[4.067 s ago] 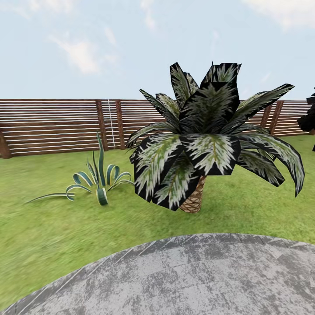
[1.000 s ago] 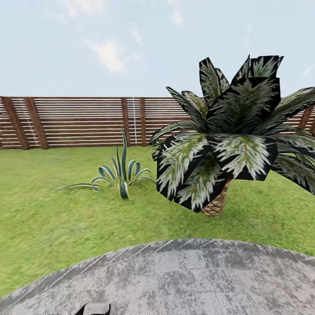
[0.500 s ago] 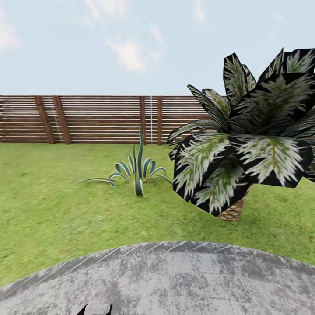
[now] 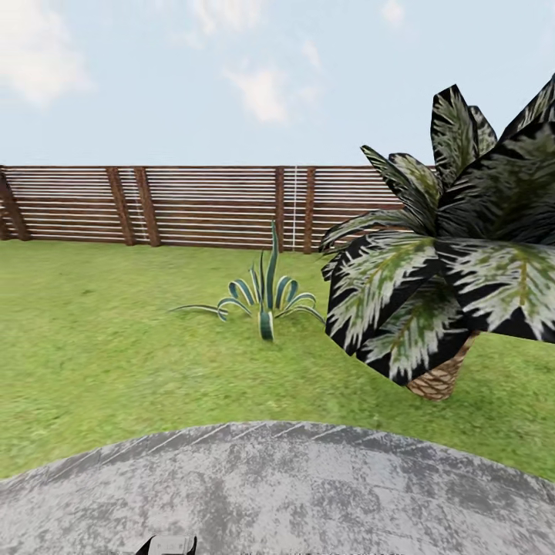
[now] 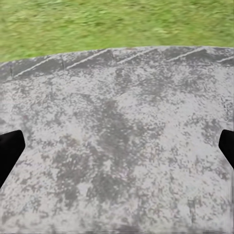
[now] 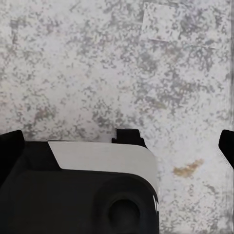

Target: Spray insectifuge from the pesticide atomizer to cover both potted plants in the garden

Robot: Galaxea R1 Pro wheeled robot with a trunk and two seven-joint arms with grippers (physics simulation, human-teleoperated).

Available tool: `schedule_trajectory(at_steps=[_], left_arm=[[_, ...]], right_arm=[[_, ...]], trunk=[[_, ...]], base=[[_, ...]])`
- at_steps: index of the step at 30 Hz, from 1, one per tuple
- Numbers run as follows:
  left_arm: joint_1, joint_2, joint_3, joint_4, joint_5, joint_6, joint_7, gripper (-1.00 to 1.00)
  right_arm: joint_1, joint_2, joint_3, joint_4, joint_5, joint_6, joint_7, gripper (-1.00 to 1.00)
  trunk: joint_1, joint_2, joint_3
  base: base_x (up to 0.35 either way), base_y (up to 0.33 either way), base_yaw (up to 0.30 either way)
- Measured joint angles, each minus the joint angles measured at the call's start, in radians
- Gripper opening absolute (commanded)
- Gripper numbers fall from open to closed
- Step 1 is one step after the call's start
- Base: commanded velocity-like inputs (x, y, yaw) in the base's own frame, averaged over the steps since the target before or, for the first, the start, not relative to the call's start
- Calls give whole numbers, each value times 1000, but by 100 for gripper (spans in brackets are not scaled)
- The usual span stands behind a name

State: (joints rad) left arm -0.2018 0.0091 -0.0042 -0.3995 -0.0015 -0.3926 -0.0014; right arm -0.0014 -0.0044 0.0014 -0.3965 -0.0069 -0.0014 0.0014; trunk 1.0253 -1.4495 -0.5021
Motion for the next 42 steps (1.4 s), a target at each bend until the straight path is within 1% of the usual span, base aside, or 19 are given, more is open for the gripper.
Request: schedule_trajectory(at_steps=[10,20,25,42], left_arm=[[0,0,0,0,0,0,0,100],[0,0,0,0,0,0,0,100],[0,0,0,0,0,0,0,100],[0,0,1,0,1,0,0,100]], right_arm=[[0,0,0,0,0,0,1,100],[0,0,0,0,0,0,0,100],[0,0,0,0,0,0,1,100],[0,0,0,1,0,0,0,100]], trunk=[[0,0,-1],[0,0,-1],[0,0,-1],[0,0,-1]], base=[[-154,-272,55],[-154,-248,236],[-93,-72,268],[-3,-2,270]])
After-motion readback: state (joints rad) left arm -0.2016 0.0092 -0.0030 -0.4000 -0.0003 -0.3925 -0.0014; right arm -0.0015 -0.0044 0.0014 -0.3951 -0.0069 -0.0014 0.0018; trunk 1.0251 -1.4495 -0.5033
